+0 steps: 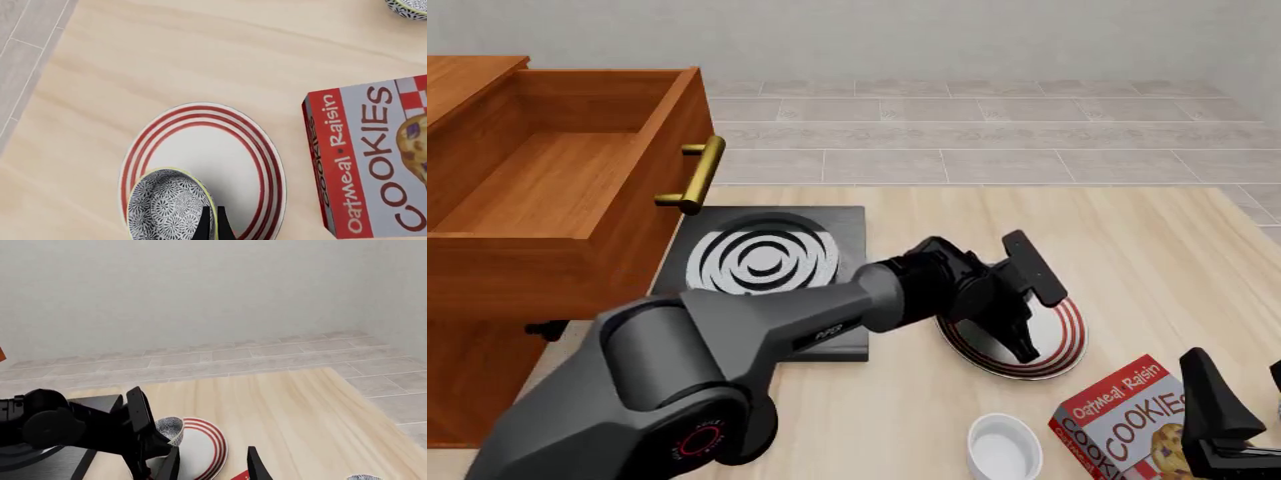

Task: Pick the akita bowl in the top layer of the wooden cabinet and place it on the plate.

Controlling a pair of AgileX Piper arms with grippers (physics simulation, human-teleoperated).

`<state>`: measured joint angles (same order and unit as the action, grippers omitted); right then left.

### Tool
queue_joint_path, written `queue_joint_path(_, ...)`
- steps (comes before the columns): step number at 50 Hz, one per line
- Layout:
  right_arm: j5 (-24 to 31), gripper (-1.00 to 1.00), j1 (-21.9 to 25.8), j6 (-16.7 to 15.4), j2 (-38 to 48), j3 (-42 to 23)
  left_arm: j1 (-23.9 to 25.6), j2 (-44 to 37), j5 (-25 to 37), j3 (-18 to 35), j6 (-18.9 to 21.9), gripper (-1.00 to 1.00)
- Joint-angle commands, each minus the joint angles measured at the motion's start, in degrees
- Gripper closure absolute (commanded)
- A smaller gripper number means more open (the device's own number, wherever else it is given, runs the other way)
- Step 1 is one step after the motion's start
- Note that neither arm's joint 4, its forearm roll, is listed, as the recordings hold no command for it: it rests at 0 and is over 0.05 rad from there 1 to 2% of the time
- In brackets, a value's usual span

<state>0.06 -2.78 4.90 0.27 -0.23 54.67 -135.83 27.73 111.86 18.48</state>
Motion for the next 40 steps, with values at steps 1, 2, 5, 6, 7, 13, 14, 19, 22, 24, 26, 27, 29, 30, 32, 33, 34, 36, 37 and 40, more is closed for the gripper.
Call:
queue_joint_path(1,-0.06,-1.0,-0.07,0.12,0.09,0.02,0.1,-0.3,0.17,0.53,-0.62,1.0)
queue_joint_path(2,-0.06,-1.0,-0.07,0.12,0.09,0.02,0.1,-0.3,0.17,0.53,-0.62,1.0)
queue_joint_path(5,-0.17,-1.0,-0.09,0.13,0.21,0.02,0.18,-0.59,0.54,0.89,-1.1,1.0)
queue_joint_path(6,-0.23,-1.0,-0.1,0.13,0.27,0.03,0.26,-0.69,0.67,1.04,-1.35,1.0)
queue_joint_path(7,-0.27,-1.0,-0.1,0.14,0.3,0.03,0.43,-0.92,1.02,1.38,-1.71,1.0)
queue_joint_path(13,-0.48,-1.0,-0.1,0.16,0.49,0.05,0.52,-0.94,0.73,0.99,-2.02,1.0)
queue_joint_path(14,-0.5,-1.0,-0.11,0.17,0.52,0.05,0.56,-0.93,0.69,0.97,-2.0,1.0)
queue_joint_path(19,-0.63,-1.0,-0.11,0.17,0.67,0.04,0.57,-1.38,1.0,1.66,-1.95,1.0)
queue_joint_path(22,-0.73,-1.0,-0.11,0.17,0.76,0.05,0.76,-1.92,1.68,2.53,-2.38,1.0)
queue_joint_path(24,-0.83,-1.0,-0.11,0.19,0.85,0.06,0.94,-2.25,2.1,3.12,-2.86,1.0)
queue_joint_path(26,-0.88,-1.0,-0.11,0.19,0.91,0.06,1.27,-2.65,2.77,3.86,-3.42,1.0)
queue_joint_path(27,-0.91,-1.0,-0.11,0.18,0.93,0.06,1.62,-2.89,3.17,4.35,-3.74,1.0)
queue_joint_path(29,-1.0,-1.0,-0.1,0.17,1.0,0.06,1.6,-2.99,3.44,4.56,-3.6,-1.0)
queue_joint_path(30,-0.92,-1.0,-0.11,0.15,0.9,0.06,2.5,-3.07,3.63,5.02,-3.82,-1.0)
queue_joint_path(32,-0.9,-1.0,-0.11,0.14,0.89,0.06,1.9,-2.82,3.27,4.46,-3.51,-1.0)
queue_joint_path(33,-0.9,-1.0,-0.1,0.12,0.89,0.06,1.87,-2.78,3.25,4.38,-3.5,-1.0)
queue_joint_path(34,-0.96,-1.0,-0.09,0.08,0.96,0.06,1.86,-2.8,3.24,4.35,-3.39,-1.0)
queue_joint_path(36,-1.04,-1.0,-0.1,0.08,1.03,0.06,1.96,-2.97,3.7,4.84,-3.97,-1.0)
queue_joint_path(37,-1.05,-1.0,-0.1,0.08,1.04,0.06,1.96,-2.99,3.72,4.86,-3.97,-1.0)
queue_joint_path(40,-1.01,-1.0,-0.07,0.04,1.0,0.06,2.19,-3.23,4.42,5.6,-4.39,-1.0)
